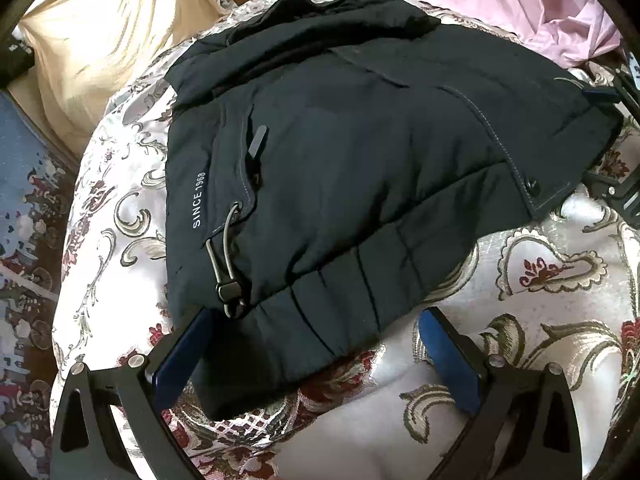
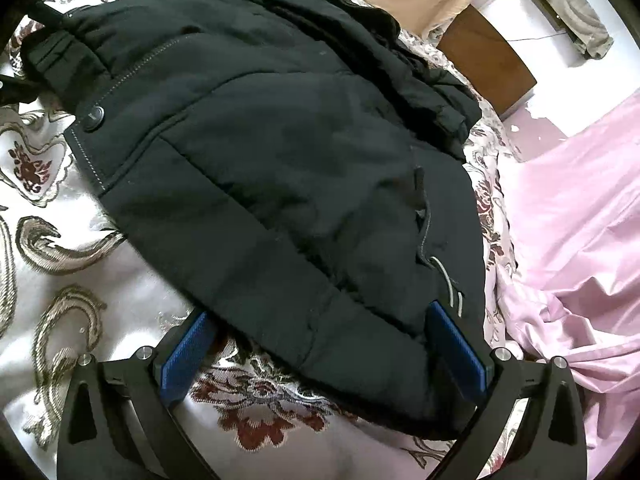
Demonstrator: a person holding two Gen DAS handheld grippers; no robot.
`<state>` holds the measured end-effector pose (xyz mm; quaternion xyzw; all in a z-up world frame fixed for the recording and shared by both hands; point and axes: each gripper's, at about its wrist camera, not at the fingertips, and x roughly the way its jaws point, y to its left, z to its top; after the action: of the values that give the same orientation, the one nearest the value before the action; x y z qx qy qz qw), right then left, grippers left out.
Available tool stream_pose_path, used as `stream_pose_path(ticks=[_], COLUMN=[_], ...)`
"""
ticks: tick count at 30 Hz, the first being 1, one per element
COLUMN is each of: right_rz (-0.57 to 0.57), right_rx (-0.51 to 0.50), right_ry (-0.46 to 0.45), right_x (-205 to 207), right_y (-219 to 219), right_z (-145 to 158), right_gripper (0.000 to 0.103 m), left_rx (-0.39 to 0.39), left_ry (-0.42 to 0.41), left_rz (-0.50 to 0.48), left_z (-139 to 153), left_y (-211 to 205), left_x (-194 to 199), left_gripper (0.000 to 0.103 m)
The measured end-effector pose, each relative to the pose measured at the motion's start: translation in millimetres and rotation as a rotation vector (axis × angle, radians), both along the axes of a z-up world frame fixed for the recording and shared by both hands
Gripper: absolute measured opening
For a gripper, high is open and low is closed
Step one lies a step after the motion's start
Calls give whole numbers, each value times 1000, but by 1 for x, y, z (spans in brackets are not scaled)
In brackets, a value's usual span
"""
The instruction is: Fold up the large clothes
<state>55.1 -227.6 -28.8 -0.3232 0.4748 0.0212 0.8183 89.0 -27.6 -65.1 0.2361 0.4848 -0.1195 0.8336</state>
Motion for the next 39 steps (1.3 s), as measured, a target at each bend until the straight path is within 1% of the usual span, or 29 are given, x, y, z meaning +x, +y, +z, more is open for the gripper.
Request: stream_pose_path(ticks=[6,11,17,20,21,22,24,26,28,29,30,31,32,33,35,37,39], right_rz=[-4,21,67,56,39,28,26,17,-10,-27,-55,-74,-99,-110,-118,-133,-142], right_rx=[17,-10,-3,-18,-24,-14,62,123,221,261,331,382,462,503,546,607,647], right_ry=[-10,-73,-38,-40,-56,-80,-83,-93,-87,-91,-94,-93,-94,-99,-109,-111,-118], right_x=[4,0,-3,1,2,4,6,6,9,11,15,16,21,24,29,35,40], right_y=[-5,-2,-1,-2,-3,-5,-9,-14,-23,-29,-37,-43,-52,-56,-61,-67,-70], right_z=[-2,2,-1,-4,-3,2,12,23,37,43,52,58,68,74,81,91,98], right_gripper=[101,101,101,100,98,80,64,57,44,40,35,33,32,31,28,27,26], left_rx=[19,3,-13,-39,-41,-36,-23,-19,-9,1,7,17,30,41,74,85,90], left_ry=[-1,1,-11,6,8,7,2,4,6,4,3,0,-6,-14,-23,-31,-42], left_rz=[-6,-7,10,28,29,25,15,16,20,22,22,23,26,29,41,41,54], left_z=[-1,2,3,2,2,3,3,2,1,1,0,0,-1,-2,-4,-4,-3], left_y=[-2,1,8,15,16,15,14,14,13,12,11,9,8,6,3,2,4], left_x=[-4,-8,-10,-8,-8,-9,-10,-9,-7,-5,-5,-4,-2,-1,2,3,3], left_gripper=[103,103,103,103,103,103,103,103,103,103,103,103,103,103,103,103,103])
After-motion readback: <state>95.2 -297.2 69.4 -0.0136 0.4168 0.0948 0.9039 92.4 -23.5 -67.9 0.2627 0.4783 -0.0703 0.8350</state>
